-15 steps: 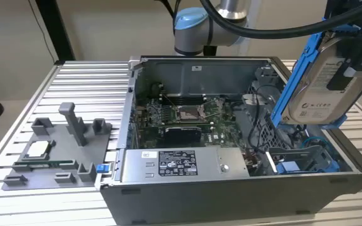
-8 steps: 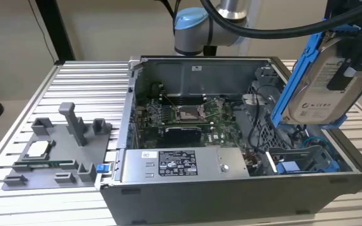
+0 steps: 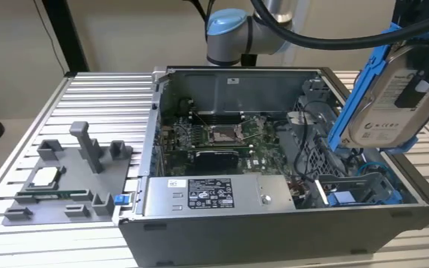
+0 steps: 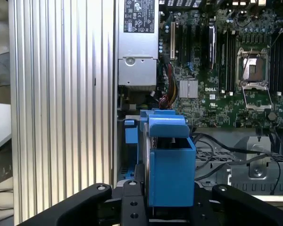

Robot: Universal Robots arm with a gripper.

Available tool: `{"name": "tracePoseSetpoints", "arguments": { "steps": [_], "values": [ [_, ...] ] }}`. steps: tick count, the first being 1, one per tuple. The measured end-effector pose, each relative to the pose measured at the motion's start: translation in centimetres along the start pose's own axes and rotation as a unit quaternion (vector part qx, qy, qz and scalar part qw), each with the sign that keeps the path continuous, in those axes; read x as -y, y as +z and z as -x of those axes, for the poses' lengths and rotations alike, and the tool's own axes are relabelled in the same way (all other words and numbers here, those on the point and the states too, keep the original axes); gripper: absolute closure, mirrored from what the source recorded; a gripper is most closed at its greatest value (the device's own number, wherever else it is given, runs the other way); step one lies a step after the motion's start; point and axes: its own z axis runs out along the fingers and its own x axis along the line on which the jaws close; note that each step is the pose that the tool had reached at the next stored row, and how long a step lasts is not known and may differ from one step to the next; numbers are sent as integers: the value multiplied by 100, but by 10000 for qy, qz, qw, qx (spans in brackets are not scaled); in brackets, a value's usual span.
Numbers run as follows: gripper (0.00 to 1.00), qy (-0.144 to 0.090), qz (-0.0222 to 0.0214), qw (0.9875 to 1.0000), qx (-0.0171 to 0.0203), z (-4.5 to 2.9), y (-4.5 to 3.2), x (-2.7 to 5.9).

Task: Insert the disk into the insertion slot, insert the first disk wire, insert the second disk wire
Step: 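Insert the disk into the insertion slot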

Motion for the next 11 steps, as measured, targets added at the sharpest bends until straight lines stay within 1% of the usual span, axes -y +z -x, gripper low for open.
{"name": "tracePoseSetpoints", "arguments": {
  "steps": [5,11],
  "values": [
    [100,0,0,10000,1,-6,11,66],
    [100,0,0,10000,0,-18,27,120]
  ]
}}
